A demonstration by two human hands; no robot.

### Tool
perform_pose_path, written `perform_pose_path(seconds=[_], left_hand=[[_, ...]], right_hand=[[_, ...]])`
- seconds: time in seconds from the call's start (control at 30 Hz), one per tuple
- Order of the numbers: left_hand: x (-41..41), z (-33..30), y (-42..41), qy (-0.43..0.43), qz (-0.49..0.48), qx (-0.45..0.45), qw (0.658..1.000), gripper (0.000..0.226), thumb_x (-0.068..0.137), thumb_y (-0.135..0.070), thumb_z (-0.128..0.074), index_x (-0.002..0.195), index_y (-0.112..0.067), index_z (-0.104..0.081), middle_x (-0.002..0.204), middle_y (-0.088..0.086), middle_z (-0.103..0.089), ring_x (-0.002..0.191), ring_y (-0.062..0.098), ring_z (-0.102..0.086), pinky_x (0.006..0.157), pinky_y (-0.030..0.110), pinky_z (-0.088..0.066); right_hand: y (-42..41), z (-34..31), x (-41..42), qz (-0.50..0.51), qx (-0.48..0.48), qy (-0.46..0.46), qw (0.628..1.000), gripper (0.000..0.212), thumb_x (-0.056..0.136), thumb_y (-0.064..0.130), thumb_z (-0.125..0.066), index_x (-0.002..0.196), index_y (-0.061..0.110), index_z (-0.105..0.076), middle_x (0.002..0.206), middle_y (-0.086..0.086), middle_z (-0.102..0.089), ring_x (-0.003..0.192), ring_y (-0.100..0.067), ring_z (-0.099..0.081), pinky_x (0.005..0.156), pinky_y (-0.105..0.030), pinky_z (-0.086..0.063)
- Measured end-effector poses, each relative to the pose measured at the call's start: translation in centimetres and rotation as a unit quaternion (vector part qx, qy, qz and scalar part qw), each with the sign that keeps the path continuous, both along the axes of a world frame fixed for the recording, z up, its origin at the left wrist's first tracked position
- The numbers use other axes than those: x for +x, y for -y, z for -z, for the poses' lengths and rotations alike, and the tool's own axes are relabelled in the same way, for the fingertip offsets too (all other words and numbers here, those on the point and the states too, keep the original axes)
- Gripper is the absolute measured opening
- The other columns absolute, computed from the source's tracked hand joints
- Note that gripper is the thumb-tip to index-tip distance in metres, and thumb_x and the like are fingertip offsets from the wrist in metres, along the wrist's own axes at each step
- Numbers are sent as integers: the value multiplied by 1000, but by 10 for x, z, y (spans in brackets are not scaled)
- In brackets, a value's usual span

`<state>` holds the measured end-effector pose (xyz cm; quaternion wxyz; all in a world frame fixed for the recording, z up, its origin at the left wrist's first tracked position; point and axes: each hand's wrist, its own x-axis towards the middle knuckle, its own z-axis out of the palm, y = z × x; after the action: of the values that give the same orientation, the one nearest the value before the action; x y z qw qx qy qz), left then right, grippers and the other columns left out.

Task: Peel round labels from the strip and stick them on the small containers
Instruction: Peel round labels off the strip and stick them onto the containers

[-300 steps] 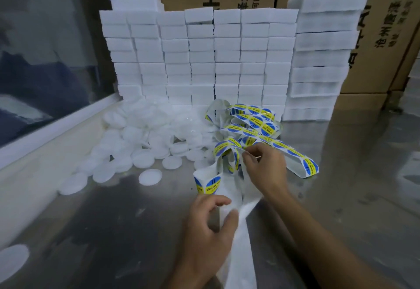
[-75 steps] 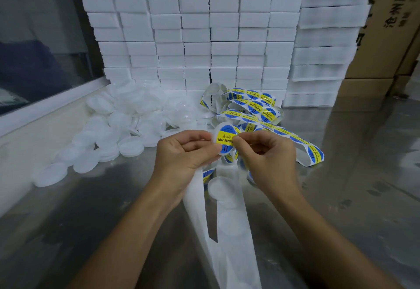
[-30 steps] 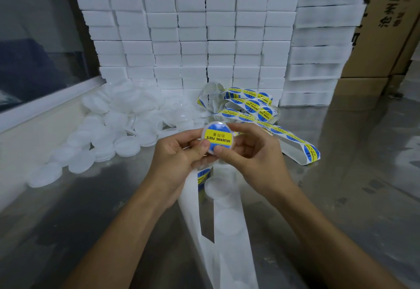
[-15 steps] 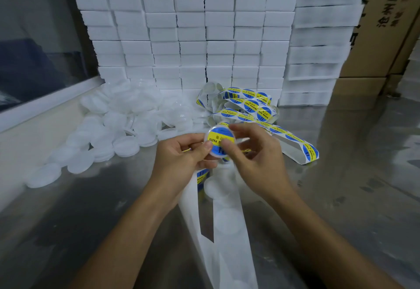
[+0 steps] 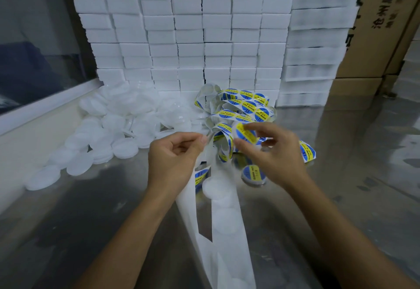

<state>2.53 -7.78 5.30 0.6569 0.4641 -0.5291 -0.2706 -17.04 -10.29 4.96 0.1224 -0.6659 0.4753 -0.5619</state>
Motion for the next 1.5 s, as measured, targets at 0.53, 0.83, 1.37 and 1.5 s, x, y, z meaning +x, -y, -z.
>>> perform_pose_path(seconds=[0.53,0.83,1.37,1.5], left_hand=[[23,21,17,106,-99,225,963,33,71,-31,-82,99,-26,-64,92,-10,-62,85,13,-64,81,31,-52],[9,13,6,81,-112,39,990,39,59,-26,-91,89,-28,-66,95,-8,-67,86,9,-66,80,29,-54],[-17,16,-14,91,115,-36,989,64,67,-16,-80,125,-27,-52,116,-9,-68,101,10,-69,86,32,-57],[-19,12,-14,35,119,-21,992,62,68,-12,-79,119,-30,-49,117,-18,-61,101,4,-67,80,17,-53]], right_hand=[[39,43,-113,398,250,-63,880,25,85,18,-54,100,13,-74,106,-20,-68,103,-42,-60,91,-42,-43],[1,2,-16,104,22,24,994,5,90,18,-64,94,17,-68,72,-5,-71,69,-24,-67,67,-38,-53],[-24,-1,34,-214,223,270,912,40,76,-5,-76,109,17,-71,102,-5,-74,77,-13,-70,59,-17,-51],[-22,3,33,-187,174,227,940,33,84,-6,-69,112,12,-71,65,-2,-66,45,-1,-52,44,-10,-40]])
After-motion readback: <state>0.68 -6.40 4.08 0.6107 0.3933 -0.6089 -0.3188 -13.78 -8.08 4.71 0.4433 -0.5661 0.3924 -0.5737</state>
